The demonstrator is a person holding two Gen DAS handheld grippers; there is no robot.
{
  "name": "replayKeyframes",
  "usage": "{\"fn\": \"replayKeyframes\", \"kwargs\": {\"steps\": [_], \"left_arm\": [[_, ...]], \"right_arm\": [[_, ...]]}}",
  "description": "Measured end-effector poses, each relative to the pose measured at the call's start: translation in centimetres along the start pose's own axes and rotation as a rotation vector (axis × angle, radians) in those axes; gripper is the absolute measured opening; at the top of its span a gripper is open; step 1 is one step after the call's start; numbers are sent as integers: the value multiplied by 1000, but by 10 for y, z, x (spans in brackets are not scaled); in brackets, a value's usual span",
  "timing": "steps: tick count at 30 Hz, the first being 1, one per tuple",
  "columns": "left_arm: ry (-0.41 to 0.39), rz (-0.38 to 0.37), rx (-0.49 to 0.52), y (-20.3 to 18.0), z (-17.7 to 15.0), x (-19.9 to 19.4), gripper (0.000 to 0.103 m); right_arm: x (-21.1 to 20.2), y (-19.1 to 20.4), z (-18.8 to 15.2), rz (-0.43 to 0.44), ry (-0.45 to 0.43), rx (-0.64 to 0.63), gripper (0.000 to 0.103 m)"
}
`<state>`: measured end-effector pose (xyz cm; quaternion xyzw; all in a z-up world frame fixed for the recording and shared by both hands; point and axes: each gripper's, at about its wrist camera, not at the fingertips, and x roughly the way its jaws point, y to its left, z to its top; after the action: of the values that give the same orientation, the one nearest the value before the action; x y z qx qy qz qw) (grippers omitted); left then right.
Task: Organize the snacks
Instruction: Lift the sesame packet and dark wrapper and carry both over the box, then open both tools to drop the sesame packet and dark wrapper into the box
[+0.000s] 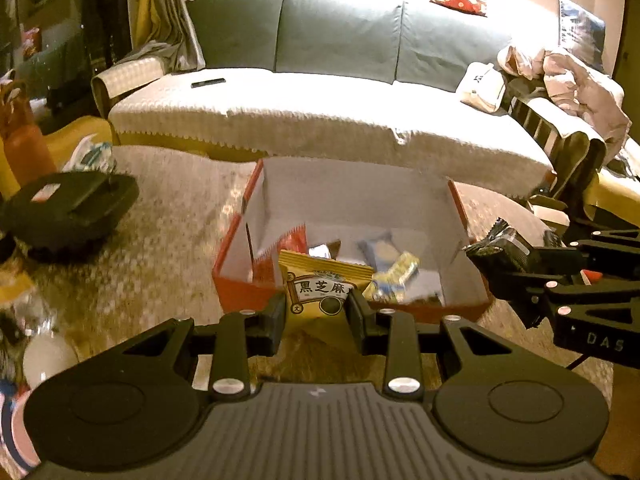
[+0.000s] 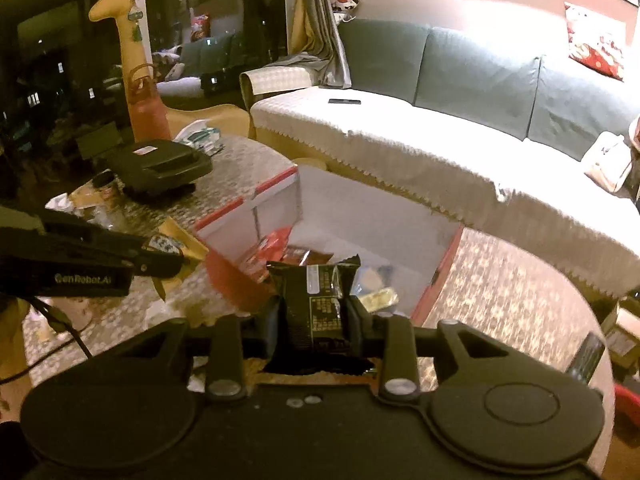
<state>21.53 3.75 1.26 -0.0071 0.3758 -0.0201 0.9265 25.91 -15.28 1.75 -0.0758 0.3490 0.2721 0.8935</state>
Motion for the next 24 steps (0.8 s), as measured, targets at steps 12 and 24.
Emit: {"fn": "replayKeyframes", "kwargs": {"steps": [12,24], "left_arm": [[65,4,1,9,34,77,32],[163,15,49,3,24,135,32]], "right_arm": [[80,-33,27,-51,77,27,33],[150,-32,13,-47,222,-12,33]]}}
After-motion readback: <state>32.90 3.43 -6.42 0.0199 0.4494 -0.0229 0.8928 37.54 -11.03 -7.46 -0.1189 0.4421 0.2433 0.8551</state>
